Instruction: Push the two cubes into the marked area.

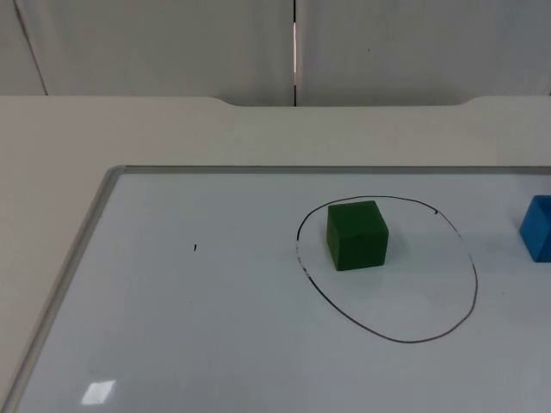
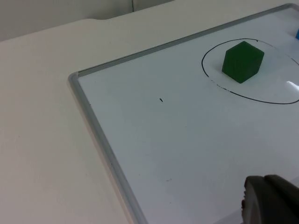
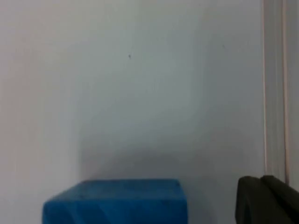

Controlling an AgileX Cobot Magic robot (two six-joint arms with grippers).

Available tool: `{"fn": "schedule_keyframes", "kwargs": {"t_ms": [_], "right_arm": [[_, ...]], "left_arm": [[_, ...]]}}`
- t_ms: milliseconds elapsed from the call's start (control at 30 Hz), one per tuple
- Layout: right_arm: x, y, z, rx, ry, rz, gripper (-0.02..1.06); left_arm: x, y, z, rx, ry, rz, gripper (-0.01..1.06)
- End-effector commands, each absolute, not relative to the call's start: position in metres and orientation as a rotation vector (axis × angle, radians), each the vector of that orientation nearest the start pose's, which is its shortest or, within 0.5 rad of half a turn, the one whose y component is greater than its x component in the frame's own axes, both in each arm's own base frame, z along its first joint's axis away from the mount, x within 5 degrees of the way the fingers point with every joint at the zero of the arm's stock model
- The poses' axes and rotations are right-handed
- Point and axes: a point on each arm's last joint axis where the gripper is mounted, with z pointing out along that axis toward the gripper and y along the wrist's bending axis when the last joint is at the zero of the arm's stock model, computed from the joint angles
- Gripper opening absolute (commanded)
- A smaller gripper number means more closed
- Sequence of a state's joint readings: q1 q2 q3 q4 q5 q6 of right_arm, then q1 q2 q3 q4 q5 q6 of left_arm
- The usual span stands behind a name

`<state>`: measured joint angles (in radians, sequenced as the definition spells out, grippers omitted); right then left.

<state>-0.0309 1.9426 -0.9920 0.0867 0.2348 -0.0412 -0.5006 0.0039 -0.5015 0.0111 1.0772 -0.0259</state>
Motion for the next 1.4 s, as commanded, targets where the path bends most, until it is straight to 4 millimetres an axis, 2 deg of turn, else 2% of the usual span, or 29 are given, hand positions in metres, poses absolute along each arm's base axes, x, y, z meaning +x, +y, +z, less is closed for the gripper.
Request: {"fn": "schedule_keyframes", "kwargs": {"t_ms": [0, 467, 600, 900, 1367], "right_arm": [[0.362, -0.011, 0.117, 0.148, 2.643, 0.052, 0.0], [0.356, -0.006, 0.114, 0.174, 2.719, 0.088, 0.0], [0.357, 0.008, 0.115, 0.078, 2.702, 0.086, 0.0], [0.36, 0.029, 0.117, 0.001, 2.658, 0.099, 0.0], [0.359, 0.029, 0.116, -0.002, 2.669, 0.101, 0.0]], "left_arm": [[-0.004, 0.003, 0.275, 0.488, 2.018, -0.311, 0.0], [-0.004, 0.003, 0.275, 0.488, 2.018, -0.309, 0.0], [-0.004, 0.003, 0.275, 0.488, 2.018, -0.309, 0.0], [-0.004, 0.003, 0.275, 0.488, 2.018, -0.309, 0.0], [-0.004, 0.003, 0.275, 0.488, 2.018, -0.309, 0.0]]}}
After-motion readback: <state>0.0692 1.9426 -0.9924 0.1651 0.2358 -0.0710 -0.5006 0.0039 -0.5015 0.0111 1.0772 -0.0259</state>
